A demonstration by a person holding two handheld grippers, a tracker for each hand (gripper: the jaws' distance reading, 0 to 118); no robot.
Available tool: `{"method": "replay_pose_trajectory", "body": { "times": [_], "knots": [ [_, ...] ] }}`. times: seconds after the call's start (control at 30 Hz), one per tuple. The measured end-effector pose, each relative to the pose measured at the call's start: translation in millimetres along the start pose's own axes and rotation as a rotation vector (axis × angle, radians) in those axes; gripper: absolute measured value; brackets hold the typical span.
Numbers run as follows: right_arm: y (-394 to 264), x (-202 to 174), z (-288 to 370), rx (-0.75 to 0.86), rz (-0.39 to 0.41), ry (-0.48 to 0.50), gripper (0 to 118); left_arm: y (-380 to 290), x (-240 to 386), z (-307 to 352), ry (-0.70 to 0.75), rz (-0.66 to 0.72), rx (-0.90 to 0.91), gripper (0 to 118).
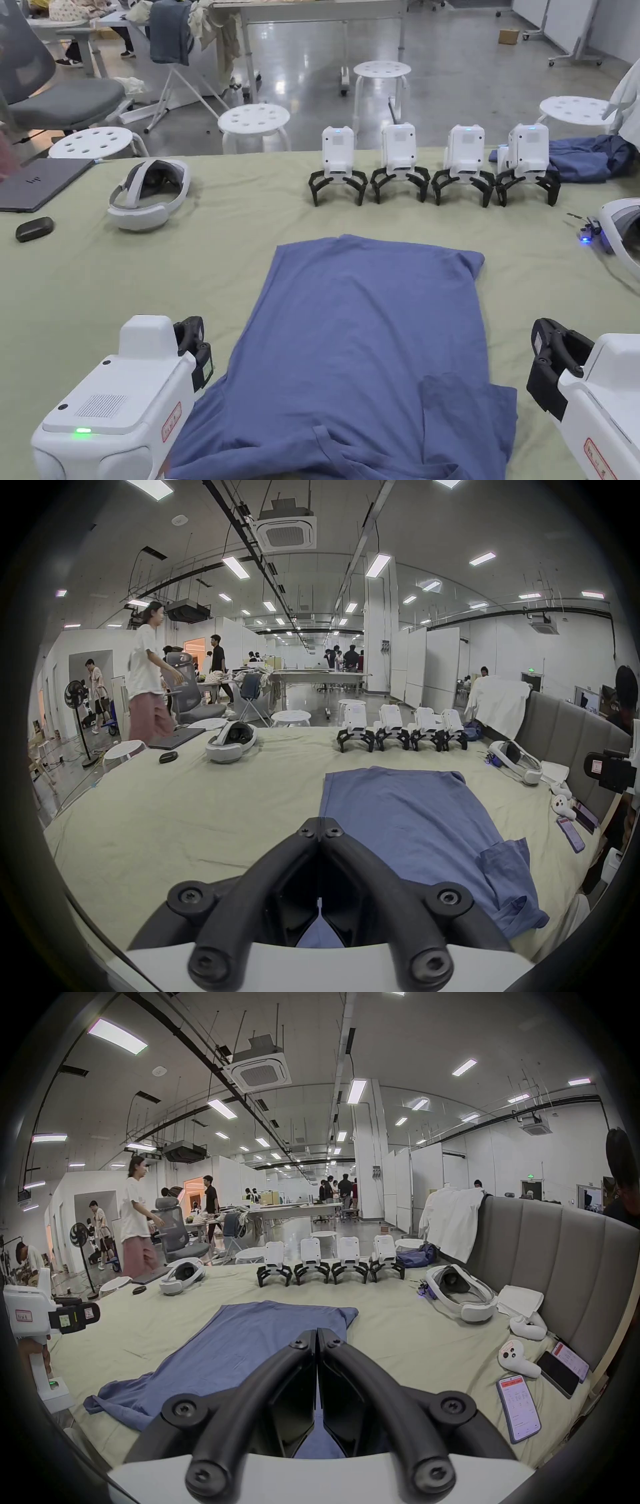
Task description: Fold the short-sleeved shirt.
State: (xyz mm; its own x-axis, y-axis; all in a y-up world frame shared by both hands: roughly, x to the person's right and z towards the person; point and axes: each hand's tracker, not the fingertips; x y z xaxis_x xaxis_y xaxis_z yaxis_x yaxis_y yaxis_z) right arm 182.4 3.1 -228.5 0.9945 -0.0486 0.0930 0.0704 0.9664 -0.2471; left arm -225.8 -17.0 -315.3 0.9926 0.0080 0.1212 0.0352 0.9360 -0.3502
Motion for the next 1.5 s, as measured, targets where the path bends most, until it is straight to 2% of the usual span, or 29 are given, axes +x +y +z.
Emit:
{"method": "replay_pose_trajectory", "body": {
  "times": [0.3,0.57,0.77,0.93,1.0,1.03,1.07,1.1,1.13,1.17,1.3,1.5],
  "knots": [
    [-0.9,-10.6,-13.8,-0.026,0.002,0.034,4,-13.4,-47.1,-2.6,0.077,0.04,-0.175,0],
    [-5.8,-32.1,-31.3,-0.049,0.004,0.085,4,-54.0,-94.6,-16.0,0.086,0.153,-0.37,0],
    [-9.9,-38.0,-36.5,-0.066,0.002,0.106,4,-94.5,-106.8,-33.2,0.095,0.187,-0.553,0],
    [-12.5,-34.9,-37.1,-0.083,0.007,0.105,4,-111.6,-108.4,-35.8,0.104,0.23,-0.592,0],
    [-13.3,-32.6,-37.3,-0.089,0.009,0.103,4,-114.0,-108.0,-37.4,0.114,0.233,-0.594,23],
    [-13.7,-31.3,-37.2,-0.091,0.007,0.101,4,-113.4,-107.6,-37.1,0.113,0.245,-0.596,45],
    [-14.3,-31.0,-36.8,-0.094,0.004,0.1,4,-113.7,-107.9,-39.2,0.108,0.261,-0.605,75],
    [-14.6,-30.4,-36.6,-0.095,0.001,0.099,4,-113.8,-107.1,-41.7,0.108,0.264,-0.615,94],
    [-14.9,-29.8,-36.6,-0.097,-0.001,0.099,4,-114.6,-104.8,-43.9,0.116,0.256,-0.621,106],
    [-15.7,-29.3,-36.4,-0.099,-0.003,0.097,4,-115.1,-103.4,-45.2,0.122,0.238,-0.625,112],
    [-17.3,-27.8,-36.4,-0.105,-0.004,0.096,4,-117.2,-97.3,-51.2,0.133,0.168,-0.641,112],
    [-19.3,-25.7,-37.1,-0.113,0.001,0.096,4,-109.0,-95.2,-58.5,0.129,0.175,-0.617,112]
  ]
}}
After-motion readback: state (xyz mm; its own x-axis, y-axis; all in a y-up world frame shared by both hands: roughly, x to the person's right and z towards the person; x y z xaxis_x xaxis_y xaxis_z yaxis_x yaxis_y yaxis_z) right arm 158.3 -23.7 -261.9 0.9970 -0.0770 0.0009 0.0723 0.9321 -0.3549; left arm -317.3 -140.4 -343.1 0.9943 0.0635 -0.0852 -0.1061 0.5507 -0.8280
